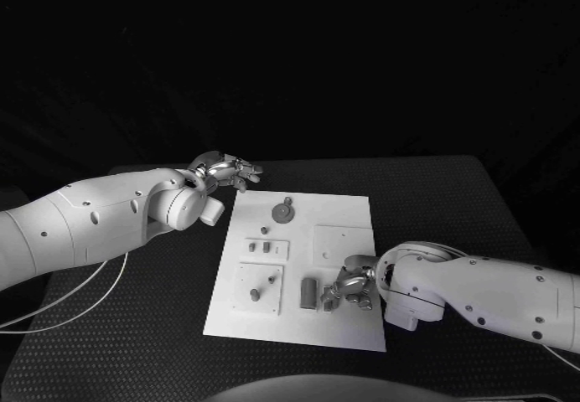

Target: Assemble the parts on the task board

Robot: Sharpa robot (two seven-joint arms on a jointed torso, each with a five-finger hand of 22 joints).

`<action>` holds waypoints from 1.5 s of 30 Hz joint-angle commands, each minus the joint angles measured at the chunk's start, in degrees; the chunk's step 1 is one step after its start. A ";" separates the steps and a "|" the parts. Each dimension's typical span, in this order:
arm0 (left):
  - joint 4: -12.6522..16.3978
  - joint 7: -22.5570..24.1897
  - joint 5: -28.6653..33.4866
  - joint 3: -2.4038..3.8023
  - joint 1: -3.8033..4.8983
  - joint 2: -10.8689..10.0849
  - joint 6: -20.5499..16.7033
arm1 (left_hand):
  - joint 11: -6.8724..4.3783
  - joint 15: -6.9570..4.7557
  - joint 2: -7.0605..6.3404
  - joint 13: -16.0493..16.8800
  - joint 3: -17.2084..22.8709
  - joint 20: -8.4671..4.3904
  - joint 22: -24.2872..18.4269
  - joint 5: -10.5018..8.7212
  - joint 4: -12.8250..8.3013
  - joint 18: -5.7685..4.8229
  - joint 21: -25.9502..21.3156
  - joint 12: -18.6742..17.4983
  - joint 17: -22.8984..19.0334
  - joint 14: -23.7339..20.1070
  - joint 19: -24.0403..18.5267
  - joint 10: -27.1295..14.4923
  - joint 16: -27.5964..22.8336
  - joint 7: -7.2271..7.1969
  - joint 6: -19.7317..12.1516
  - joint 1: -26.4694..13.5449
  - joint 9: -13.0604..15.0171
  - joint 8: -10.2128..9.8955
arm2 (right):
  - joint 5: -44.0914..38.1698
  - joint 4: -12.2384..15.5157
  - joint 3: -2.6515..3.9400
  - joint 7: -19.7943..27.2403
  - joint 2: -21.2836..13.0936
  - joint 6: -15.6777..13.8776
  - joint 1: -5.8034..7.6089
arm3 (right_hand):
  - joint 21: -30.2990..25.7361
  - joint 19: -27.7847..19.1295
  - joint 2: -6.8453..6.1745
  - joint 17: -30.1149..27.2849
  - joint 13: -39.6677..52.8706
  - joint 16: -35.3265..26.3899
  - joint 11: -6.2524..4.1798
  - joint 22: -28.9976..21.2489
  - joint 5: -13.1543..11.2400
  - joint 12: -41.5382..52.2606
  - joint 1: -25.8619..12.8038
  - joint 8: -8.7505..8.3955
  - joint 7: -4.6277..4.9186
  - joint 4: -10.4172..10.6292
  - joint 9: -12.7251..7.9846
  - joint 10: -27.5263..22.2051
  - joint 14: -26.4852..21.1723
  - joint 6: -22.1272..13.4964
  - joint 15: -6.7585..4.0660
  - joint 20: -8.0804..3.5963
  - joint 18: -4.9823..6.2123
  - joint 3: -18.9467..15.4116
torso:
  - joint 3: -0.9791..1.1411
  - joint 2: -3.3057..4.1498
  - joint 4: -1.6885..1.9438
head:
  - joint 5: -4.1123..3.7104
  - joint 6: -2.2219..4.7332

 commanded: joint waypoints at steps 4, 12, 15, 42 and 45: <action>0.05 0.28 -0.23 0.03 0.08 0.04 -0.08 | 0.17 0.04 -0.22 0.09 -0.12 -2.54 0.31 -0.19 0.15 -0.51 -0.22 0.01 0.09 0.33 0.01 -0.18 -0.29 0.03 -0.51 -0.49 -0.10 0.38 | -0.01 0.46 0.05 2.16 0.07 1.44 -0.05 | 0.33 -0.13 -0.19 0.05 0.07 -0.20 -0.35 -0.07 -0.20 -0.08 -0.44 0.32 -0.01 0.53 -0.09 0.02 -0.04 0.40 -0.37 -0.48 2.54 0.05 | 0.01 0.03 0.00 | 0.05 -0.09; 0.04 0.28 -0.25 0.03 0.08 0.07 -0.10 | 0.17 0.04 -0.21 0.09 -0.12 -2.54 0.32 -0.19 0.16 -0.51 -0.23 0.00 0.10 0.34 0.01 -0.18 -0.29 0.03 -0.52 -0.48 -0.10 0.38 | -0.53 0.14 0.05 2.43 -0.02 1.87 -0.06 | 0.60 -0.11 0.73 0.14 0.18 -0.13 -0.41 0.02 -0.10 0.02 2.71 0.52 -0.03 -2.06 -0.04 0.08 -0.03 0.35 -0.44 -0.82 2.54 0.07 | 0.03 0.02 -0.03 | 0.06 -0.04; 0.03 0.27 -0.26 0.03 0.08 0.10 -0.09 | 0.17 0.04 -0.21 0.09 -0.12 -2.54 0.32 -0.19 0.16 -0.51 -0.23 0.00 0.10 0.34 0.01 -0.18 -0.29 0.03 -0.52 -0.48 -0.10 0.38 | -1.56 -0.13 0.05 2.35 0.14 1.76 -0.06 | 0.70 -0.14 1.78 0.17 0.23 -0.11 -0.39 0.08 0.01 0.07 4.28 0.60 -0.09 -3.63 -0.01 0.10 -0.03 0.34 -0.44 -0.93 2.54 -0.08 | 0.03 0.02 -0.07 | 0.04 -0.03; 0.09 0.17 -0.34 0.03 0.08 0.06 -0.04 | 0.17 0.04 -0.20 0.09 -0.10 -2.54 0.35 -0.19 0.17 -0.51 -0.25 0.00 0.13 0.35 0.03 -0.19 -0.30 0.04 -0.53 -0.45 -0.13 0.41 | -3.78 -2.66 -0.04 2.12 1.46 1.59 -0.64 | 0.82 -0.37 8.58 0.13 0.18 -0.06 -0.85 -0.14 -0.33 0.04 7.66 1.91 -0.58 -8.65 0.39 1.08 0.07 1.74 -0.57 -0.32 2.54 -0.97 | 0.00 0.02 -0.02 | -0.09 -0.10; 0.09 0.18 -0.34 0.03 0.08 0.06 -0.04 | 0.17 0.04 -0.21 0.10 -0.11 -2.54 0.36 -0.19 0.17 -0.52 -0.25 0.00 0.14 0.35 0.03 -0.19 -0.30 0.04 -0.54 -0.46 -0.14 0.41 | -3.78 -2.60 -0.04 2.23 1.27 1.38 -0.64 | 0.83 -0.37 8.56 0.13 0.18 -0.06 -0.86 -0.14 -0.33 0.05 7.67 1.93 -0.59 -8.70 0.40 1.10 0.07 1.76 -0.57 -0.32 2.54 -0.96 | -0.02 0.00 -0.02 | -0.12 -0.08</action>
